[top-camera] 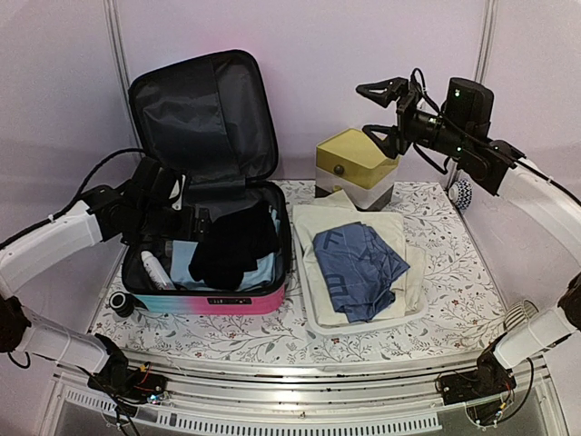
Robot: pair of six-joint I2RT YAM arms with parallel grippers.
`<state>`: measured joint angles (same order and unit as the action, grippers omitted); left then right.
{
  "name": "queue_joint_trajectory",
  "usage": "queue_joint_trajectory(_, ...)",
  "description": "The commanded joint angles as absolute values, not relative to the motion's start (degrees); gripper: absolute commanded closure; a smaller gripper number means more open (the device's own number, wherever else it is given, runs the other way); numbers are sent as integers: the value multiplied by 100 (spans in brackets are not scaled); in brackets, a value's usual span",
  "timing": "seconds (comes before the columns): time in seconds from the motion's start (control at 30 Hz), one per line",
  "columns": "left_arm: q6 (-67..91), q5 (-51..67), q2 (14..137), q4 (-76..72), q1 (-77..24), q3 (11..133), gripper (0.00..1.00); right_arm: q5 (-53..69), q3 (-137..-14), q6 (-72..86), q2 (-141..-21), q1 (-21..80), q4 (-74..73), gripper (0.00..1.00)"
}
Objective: Open, take out, and arrange the luggage
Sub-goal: Adjust the clothes in the bin, then pick up the clothes from the opened luggage.
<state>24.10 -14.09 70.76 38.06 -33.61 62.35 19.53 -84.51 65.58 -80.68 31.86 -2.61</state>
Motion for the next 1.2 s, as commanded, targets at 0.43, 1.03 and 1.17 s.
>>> queue_joint_trajectory(0.43, 2465, -1701, 7022, 4056, -3189, 6411, 2, -826, -9094, 7036, -7840, 3706, -2311, 1)
queue_joint_trajectory(1.03, 2038, -1230, 6792, 3809, -3168, 5976, 2, -136, -7277, 5415, -7245, 3771, -1307, 1)
queue_joint_trajectory(1.17, 2007, -1149, 6638, 3716, -3145, 5696, 2, 239, -6572, 4454, -6923, 3767, -755, 1)
